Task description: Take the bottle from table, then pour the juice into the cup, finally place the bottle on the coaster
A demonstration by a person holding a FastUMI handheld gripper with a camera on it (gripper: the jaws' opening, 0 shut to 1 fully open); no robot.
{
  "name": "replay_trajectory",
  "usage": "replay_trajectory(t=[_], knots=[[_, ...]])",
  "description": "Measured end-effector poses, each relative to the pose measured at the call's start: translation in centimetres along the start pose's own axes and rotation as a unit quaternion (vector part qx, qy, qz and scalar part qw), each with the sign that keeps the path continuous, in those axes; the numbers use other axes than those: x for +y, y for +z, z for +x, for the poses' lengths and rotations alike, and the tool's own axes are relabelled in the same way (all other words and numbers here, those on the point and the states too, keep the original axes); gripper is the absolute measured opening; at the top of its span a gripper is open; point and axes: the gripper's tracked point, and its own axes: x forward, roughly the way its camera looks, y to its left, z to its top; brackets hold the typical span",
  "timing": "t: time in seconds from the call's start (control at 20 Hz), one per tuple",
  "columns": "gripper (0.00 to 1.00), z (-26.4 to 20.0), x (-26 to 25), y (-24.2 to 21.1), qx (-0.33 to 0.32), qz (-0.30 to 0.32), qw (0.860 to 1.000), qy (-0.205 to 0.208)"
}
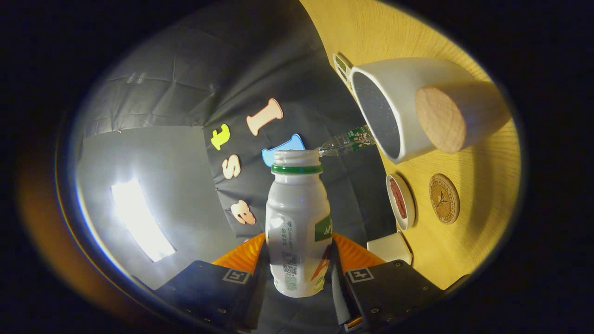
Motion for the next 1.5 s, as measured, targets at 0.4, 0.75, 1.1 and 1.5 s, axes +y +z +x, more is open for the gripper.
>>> replay_trajectory(t=[0.4,0.75,1.1,1.5], knots=[[0.61,0.1,0.2,0.2,-0.008,0.013,1.0,0.001],[0.61,0.3,0.5,0.0,-0.017,0.031,0.999,0.008],[0.61,1.1,2.2,1.4,-0.049,0.066,0.996,0.025],[0.61,1.5,3.3,2.4,-0.072,0.09,0.993,0.029]])
